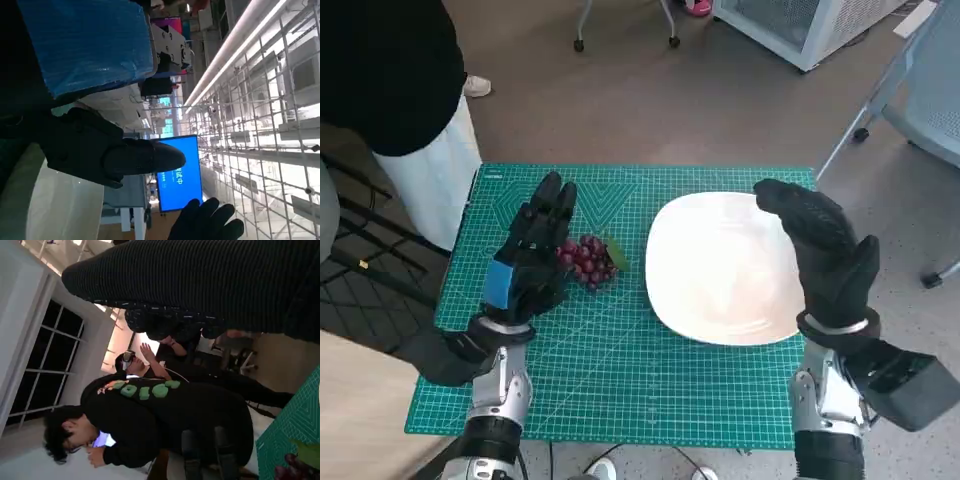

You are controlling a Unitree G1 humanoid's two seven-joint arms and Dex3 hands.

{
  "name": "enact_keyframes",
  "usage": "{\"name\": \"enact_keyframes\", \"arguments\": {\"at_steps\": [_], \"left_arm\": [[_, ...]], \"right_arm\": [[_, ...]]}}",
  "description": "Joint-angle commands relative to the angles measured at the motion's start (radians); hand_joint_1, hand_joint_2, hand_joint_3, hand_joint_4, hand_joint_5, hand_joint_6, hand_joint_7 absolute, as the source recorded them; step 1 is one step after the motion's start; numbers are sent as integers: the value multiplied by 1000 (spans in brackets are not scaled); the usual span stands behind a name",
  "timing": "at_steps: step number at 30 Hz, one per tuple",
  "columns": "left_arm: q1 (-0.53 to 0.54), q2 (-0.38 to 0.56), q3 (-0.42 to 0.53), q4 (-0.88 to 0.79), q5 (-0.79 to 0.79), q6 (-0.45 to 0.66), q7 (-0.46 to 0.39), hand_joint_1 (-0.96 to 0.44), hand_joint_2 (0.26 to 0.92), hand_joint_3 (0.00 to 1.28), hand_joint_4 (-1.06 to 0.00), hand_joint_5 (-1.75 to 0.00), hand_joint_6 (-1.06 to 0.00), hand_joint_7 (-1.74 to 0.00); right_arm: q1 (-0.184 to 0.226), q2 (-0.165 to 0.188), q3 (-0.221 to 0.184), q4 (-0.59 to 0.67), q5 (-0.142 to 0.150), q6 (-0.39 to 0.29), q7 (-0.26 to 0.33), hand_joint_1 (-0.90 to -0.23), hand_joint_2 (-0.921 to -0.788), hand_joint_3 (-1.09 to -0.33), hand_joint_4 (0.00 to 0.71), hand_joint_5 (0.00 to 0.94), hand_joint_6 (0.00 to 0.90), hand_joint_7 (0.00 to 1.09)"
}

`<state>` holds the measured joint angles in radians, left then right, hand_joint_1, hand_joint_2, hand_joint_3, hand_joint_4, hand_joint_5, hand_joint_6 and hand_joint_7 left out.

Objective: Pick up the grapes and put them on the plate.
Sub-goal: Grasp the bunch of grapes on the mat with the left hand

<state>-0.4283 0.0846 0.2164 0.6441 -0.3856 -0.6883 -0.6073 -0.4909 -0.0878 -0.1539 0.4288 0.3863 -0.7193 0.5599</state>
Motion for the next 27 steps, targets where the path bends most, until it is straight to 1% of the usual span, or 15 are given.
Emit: {"name": "enact_keyframes", "arguments": {"at_steps": [1,4,7,10,14,17,21,27], "left_arm": [[-26,84,-14,-18,114,0,53,-610,921,284,-122,0,-256,0],[-24,178,-41,-58,270,28,120,-646,921,230,-73,0,-185,0],[-13,271,-72,-137,411,103,160,-680,921,154,-26,1,-86,1],[-3,342,-102,-216,505,192,165,-700,911,66,-8,1,-28,1],[9,417,-141,-316,591,325,145,-689,865,17,-1,1,-6,1],[14,446,-164,-368,619,408,133,-650,823,8,0,1,-2,1],[16,456,-188,-402,641,482,143,-580,772,3,1,1,0,1],[14,452,-225,-432,676,570,170,-505,730,0,1,1,-8,-3]], "right_arm": [[26,-5,-4,-7,-3,15,-6,-457,-921,-595,278,0,15,526],[28,-7,-4,-11,-2,17,-6,-458,-921,-594,278,1,15,526],[30,-8,-5,-14,-1,19,-6,-459,-921,-593,279,1,16,526],[31,-8,-6,-17,-2,19,-6,-460,-921,-592,280,1,18,526],[32,-9,-6,-16,-8,15,-10,-460,-921,-590,280,2,22,526],[33,-9,-5,-15,-11,13,-13,-460,-921,-589,281,2,24,526],[33,-8,-3,-14,-11,12,-14,-460,-921,-587,281,2,26,525],[32,-8,-2,-12,-10,10,-12,-459,-921,-586,282,2,27,524]]}}
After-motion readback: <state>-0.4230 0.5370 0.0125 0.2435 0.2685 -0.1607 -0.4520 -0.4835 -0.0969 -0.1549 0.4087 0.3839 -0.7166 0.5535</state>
